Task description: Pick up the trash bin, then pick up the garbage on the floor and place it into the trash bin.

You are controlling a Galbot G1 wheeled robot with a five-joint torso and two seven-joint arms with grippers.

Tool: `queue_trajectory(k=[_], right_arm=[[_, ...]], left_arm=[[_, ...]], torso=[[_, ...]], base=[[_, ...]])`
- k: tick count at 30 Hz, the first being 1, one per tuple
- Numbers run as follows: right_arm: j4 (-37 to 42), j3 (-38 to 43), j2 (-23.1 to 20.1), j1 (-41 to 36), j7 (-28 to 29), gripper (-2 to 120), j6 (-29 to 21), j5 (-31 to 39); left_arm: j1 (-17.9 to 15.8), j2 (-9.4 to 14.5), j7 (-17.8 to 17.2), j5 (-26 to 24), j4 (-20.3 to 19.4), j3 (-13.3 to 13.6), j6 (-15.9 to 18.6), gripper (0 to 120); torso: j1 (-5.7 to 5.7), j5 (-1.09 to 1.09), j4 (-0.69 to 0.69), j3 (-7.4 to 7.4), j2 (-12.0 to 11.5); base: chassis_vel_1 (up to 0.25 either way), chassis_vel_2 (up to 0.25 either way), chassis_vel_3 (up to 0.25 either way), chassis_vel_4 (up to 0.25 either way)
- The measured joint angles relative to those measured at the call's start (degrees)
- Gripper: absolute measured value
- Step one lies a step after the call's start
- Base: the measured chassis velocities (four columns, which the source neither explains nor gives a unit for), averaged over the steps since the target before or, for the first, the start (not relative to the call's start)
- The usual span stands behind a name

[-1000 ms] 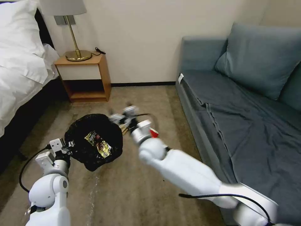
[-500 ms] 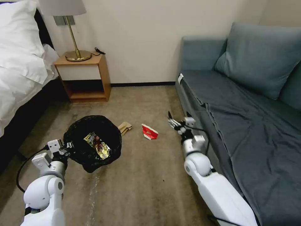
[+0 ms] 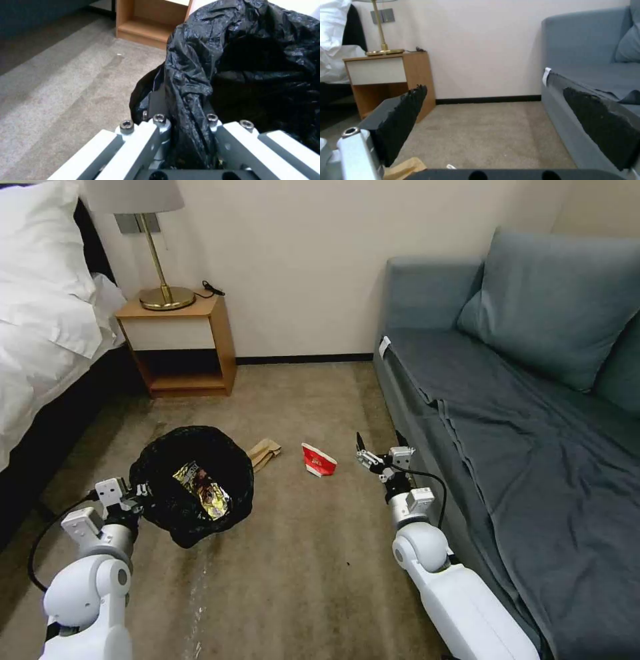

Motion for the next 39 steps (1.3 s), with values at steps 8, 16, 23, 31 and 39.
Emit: queue_trajectory(k=[8, 16, 23, 31, 39], right_arm=[[0.02, 0.1, -0.02, -0.55, -0.56, 100, -0.03, -0.32], [-0.65, 0.42, -0.03, -0.66, -1.21, 100, 0.2, -0.55], [-1.07, 0.31, -0.08, -0.38, -1.97, 100, 0.35, -0.5], [-1.15, -0.35, 0.03, -0.48, -1.97, 100, 0.35, -0.79], [-1.2, -0.51, 0.22, -0.94, -2.22, 100, 0.34, -0.95]], left_arm=[[-0.31, -0.16, 0.03, 0.28, 0.0, 0.22, -0.22, 4], [-0.4, -0.14, 0.03, 0.37, 0.06, 0.19, -0.39, 4], [-0.46, -0.06, 0.14, 0.48, 0.18, -0.17, -0.81, 4], [-0.26, -0.08, 0.63, 0.22, 0.0, -0.64, -1.05, 4], [-0.05, -0.06, 0.51, -0.21, -0.76, -0.75, -0.79, 4]], torso=[[0.0, 0.01, -0.01, 0.0, 0.0], [0.0, 0.01, -0.01, 0.0, 0.0], [0.0, 0.0, -0.01, 0.01, 0.0], [0.0, 0.0, -0.01, 0.01, 0.0], [0.0, 0.0, 0.0, 0.01, 0.0]], base=[[0.0, 0.0, 0.0, 0.0], [-0.041, 0.039, 0.042, -0.045], [-0.117, 0.126, 0.11, -0.109], [-0.088, 0.081, 0.091, -0.091], [-0.068, 0.086, 0.085, -0.085]])
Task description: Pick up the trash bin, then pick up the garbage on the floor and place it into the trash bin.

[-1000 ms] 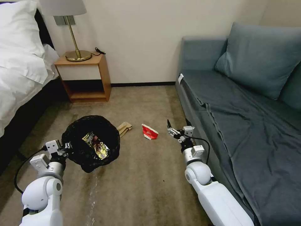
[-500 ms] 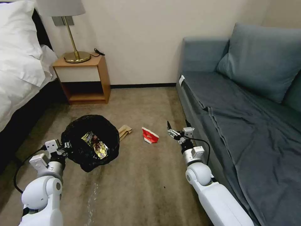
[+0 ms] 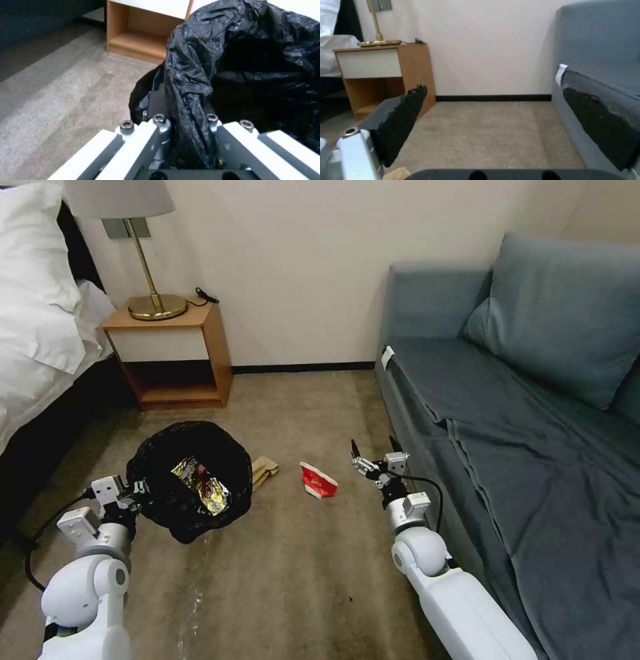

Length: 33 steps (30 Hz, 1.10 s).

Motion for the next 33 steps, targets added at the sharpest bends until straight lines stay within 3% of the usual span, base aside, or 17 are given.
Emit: queue_trajectory(k=[33], right_arm=[[-1.65, -2.3, 0.3, 0.5, -0.43, 100, 0.48, -0.09]], left_arm=[[0.57, -0.01, -0.1, 0.09, -2.06, -0.89, 1.27, 4]], torso=[[0.0, 0.0, 0.0, 0.0, 0.0]], base=[[-0.099, 0.095, 0.101, -0.09]])
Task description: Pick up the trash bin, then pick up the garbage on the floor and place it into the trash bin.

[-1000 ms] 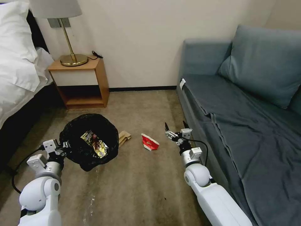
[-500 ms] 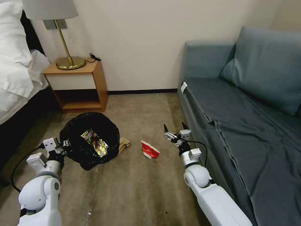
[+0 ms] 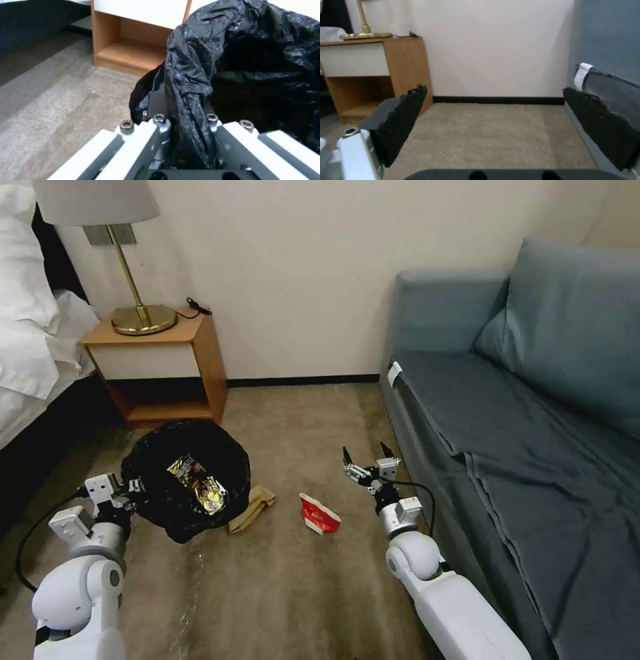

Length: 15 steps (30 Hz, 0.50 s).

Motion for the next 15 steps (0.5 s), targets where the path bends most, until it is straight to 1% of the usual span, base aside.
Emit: queue_trajectory(k=[15], right_arm=[[-0.29, -0.31, -0.62, -0.28, -0.63, 100, 0.6, -0.55]], left_arm=[[0.46, -0.1, 0.14, -0.16, -0.16, -0.37, -0.03, 4]], torso=[[0.0, 0.0, 0.0, 0.0, 0.0]], base=[[-0.107, 0.107, 0.105, -0.112]])
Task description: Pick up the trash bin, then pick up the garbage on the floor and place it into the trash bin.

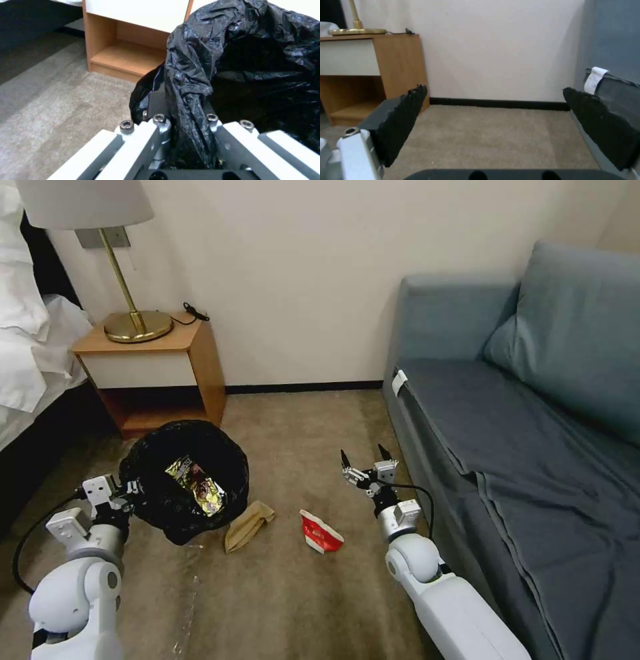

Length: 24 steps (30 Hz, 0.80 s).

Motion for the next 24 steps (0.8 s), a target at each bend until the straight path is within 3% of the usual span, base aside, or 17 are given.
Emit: queue_trajectory(k=[13, 17, 24], right_arm=[[-0.56, -0.03, 0.03, -0.27, -0.61, 100, 1.06, -0.41], [-1.66, -0.33, 0.14, -0.13, -0.73, 100, 3.38, -2.42], [-2.11, -0.89, 0.12, -0.28, -1.79, 100, 4.45, -3.71]], left_arm=[[-0.4, -0.06, -0.15, 0.01, -0.13, 0.07, 0.0, 4], [-0.53, -0.07, -0.17, -0.02, -0.12, 0.14, 0.0, 4], [-0.01, 0.05, -0.17, -0.3, -0.08, 0.0, -0.02, 4]], torso=[[0.0, 0.0, 0.0, 0.0, 0.0], [0.01, -0.01, -0.01, 0.01, 0.0], [0.0, 0.0, 0.0, 0.0, 0.0]], base=[[-0.134, 0.127, 0.132, -0.134], [-0.148, 0.111, 0.132, -0.137], [-0.028, 0.026, 0.028, -0.021]])
